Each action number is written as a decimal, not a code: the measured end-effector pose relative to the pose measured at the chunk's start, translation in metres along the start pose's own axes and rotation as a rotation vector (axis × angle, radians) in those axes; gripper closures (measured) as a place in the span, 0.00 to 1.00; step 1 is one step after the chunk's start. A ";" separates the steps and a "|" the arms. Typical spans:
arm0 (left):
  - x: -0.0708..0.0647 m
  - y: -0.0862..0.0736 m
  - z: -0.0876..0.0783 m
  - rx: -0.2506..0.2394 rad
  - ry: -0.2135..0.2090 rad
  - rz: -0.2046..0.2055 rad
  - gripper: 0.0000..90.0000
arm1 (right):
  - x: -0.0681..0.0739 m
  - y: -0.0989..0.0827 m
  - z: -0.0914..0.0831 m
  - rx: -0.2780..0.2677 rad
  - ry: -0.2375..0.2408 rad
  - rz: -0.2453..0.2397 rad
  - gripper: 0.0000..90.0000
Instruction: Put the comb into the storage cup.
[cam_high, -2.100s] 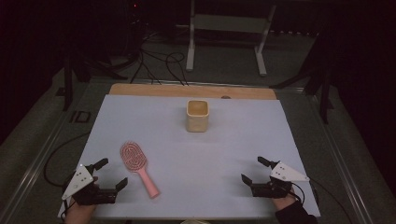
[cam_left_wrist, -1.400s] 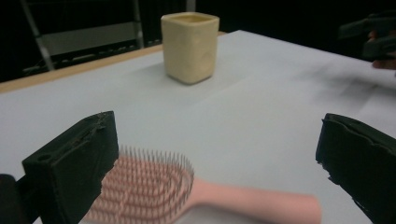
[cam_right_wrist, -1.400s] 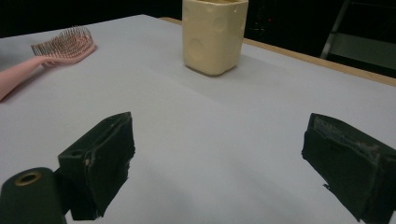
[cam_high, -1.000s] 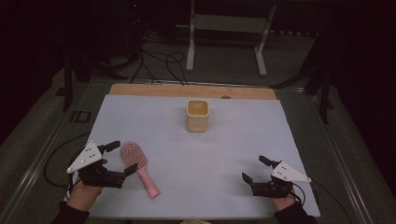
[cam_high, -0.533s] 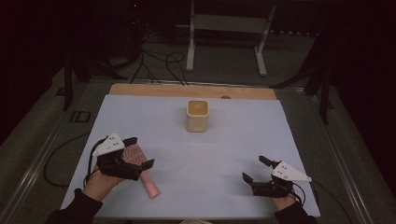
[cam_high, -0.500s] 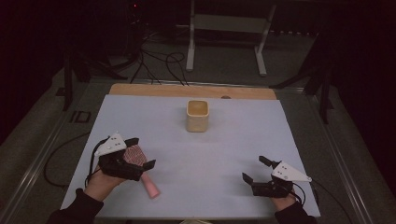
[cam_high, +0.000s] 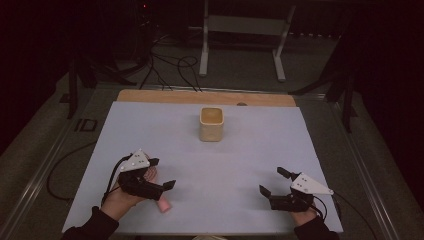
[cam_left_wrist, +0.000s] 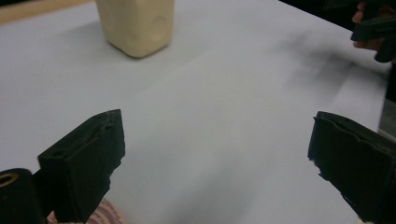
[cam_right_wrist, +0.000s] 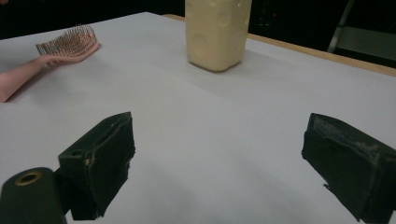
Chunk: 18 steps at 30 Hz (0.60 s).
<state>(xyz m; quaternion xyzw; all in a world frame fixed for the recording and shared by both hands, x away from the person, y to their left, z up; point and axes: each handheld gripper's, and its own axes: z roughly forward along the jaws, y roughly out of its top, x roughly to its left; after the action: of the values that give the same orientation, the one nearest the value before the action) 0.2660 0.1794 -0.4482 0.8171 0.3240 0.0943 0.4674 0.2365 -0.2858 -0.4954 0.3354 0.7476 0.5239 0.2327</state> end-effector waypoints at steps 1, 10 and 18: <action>0.000 -0.003 0.002 0.011 -0.019 -0.012 0.08 | 0.000 0.000 0.000 0.000 -0.003 -0.004 0.10; -0.005 -0.017 0.013 0.124 -0.054 0.002 0.22 | 0.001 0.000 0.000 0.000 0.001 -0.006 0.10; -0.012 -0.023 0.020 0.192 -0.093 0.003 0.48 | 0.001 0.000 0.001 0.009 0.000 -0.010 0.10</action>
<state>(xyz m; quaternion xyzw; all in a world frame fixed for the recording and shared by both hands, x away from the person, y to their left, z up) 0.2556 0.1663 -0.4759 0.8622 0.3082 0.0256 0.4012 0.2361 -0.2845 -0.4957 0.3328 0.7515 0.5193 0.2339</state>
